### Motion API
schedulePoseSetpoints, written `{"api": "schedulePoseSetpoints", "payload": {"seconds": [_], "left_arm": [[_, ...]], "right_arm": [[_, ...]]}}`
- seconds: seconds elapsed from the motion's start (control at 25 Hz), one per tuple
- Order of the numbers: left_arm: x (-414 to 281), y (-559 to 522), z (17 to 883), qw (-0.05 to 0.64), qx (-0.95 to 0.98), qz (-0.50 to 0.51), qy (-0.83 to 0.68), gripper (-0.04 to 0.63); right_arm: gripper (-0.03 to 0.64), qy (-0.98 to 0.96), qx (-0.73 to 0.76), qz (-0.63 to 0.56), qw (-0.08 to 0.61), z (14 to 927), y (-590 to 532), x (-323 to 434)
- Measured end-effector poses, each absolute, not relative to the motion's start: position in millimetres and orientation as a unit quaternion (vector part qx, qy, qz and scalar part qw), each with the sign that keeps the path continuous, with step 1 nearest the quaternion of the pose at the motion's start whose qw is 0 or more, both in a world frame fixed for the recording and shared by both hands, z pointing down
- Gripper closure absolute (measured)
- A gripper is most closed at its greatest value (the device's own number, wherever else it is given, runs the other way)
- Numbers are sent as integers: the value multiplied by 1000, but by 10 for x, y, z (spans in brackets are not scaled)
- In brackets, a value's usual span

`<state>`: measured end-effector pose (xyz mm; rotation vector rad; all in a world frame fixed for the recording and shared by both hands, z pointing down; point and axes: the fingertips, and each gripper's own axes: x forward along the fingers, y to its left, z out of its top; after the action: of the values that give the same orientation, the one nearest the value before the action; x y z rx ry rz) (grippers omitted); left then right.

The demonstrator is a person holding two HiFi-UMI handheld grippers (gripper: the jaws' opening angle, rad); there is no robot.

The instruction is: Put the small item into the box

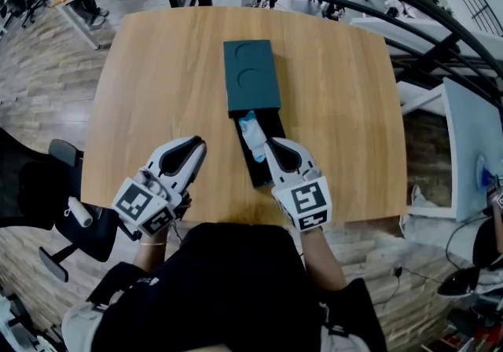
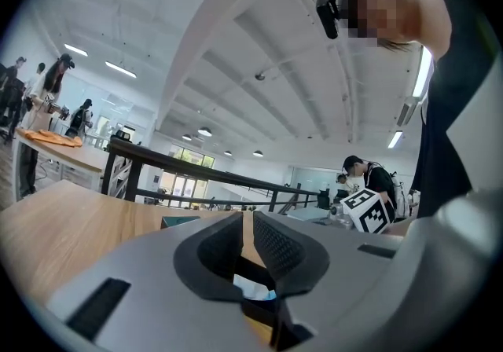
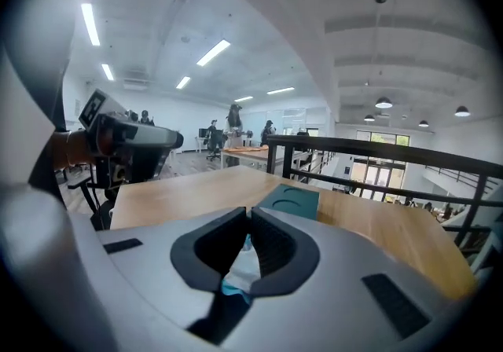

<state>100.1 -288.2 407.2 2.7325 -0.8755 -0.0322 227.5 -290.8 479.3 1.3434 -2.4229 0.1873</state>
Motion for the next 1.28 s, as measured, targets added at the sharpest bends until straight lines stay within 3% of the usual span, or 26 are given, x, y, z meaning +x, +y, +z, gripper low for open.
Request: {"api": "schedulePoseSetpoints", "payload": {"seconds": [0.56, 1.28], "left_arm": [[1229, -2791, 4007, 130, 963, 11, -238, 568], [1294, -2965, 3940, 121, 969, -4, -214, 568]], "right_arm": [[585, -857, 505, 17, 102, 3984, -2808, 2326], [592, -859, 504, 4, 89, 3769, -2880, 2278]]}}
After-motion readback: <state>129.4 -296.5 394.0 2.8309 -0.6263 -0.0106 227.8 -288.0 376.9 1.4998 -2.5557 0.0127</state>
